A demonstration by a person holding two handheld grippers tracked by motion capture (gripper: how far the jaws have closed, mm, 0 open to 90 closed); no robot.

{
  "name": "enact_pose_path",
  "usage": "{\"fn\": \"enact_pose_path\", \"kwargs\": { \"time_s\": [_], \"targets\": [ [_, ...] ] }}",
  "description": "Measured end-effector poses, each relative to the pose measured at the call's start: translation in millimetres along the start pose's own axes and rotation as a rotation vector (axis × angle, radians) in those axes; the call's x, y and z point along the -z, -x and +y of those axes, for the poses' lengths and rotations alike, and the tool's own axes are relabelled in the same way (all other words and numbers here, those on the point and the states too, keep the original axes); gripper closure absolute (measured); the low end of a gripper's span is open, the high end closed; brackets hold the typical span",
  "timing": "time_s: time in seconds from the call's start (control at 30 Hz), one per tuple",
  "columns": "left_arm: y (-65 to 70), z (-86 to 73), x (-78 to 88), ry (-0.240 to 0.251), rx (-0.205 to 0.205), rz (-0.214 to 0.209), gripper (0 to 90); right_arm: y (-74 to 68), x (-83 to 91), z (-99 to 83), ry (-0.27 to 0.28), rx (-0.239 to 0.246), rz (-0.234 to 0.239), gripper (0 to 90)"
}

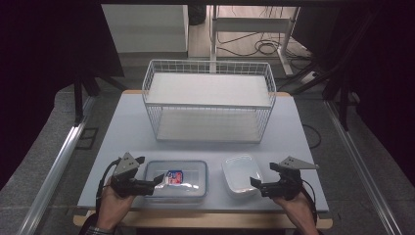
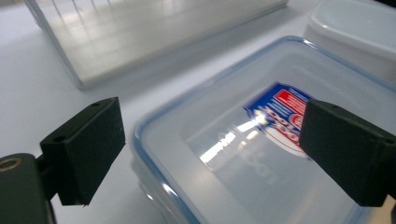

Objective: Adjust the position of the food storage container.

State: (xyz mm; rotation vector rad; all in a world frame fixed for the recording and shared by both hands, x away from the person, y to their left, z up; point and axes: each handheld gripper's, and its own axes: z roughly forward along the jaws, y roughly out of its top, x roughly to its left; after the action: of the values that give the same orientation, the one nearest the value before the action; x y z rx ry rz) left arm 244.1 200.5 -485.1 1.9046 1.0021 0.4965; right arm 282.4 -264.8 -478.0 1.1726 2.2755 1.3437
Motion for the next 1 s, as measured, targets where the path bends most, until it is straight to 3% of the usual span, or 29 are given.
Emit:
{"fn": "enact_pose_path", "kwargs": {
  "time_s": [0.23, 0.43, 0.77, 1.0],
  "targets": [
    [0.7, -1.1, -2.9, -0.025, 0.006, -0.018, 7.1, 0.3, -3.0, -2.4, -0.04, -0.008, -0.019, 0.0],
    [0.3, -2.1, -2.4, -0.022, -0.003, 0.006, 5.6, 0.9, -4.1, -2.8, -0.051, -0.014, -0.035, 0.0],
    [-1.5, -3.3, -1.9, -0.019, 0.004, 0.012, 4.9, 1.1, -4.4, -3.0, -0.065, -0.021, -0.049, 3.6],
    [-3.6, -3.9, -1.0, -0.014, 0.01, 0.026, 4.8, -8.7, -9.2, 6.6, -0.092, 0.019, -0.057, 14.2]
  ]
}}
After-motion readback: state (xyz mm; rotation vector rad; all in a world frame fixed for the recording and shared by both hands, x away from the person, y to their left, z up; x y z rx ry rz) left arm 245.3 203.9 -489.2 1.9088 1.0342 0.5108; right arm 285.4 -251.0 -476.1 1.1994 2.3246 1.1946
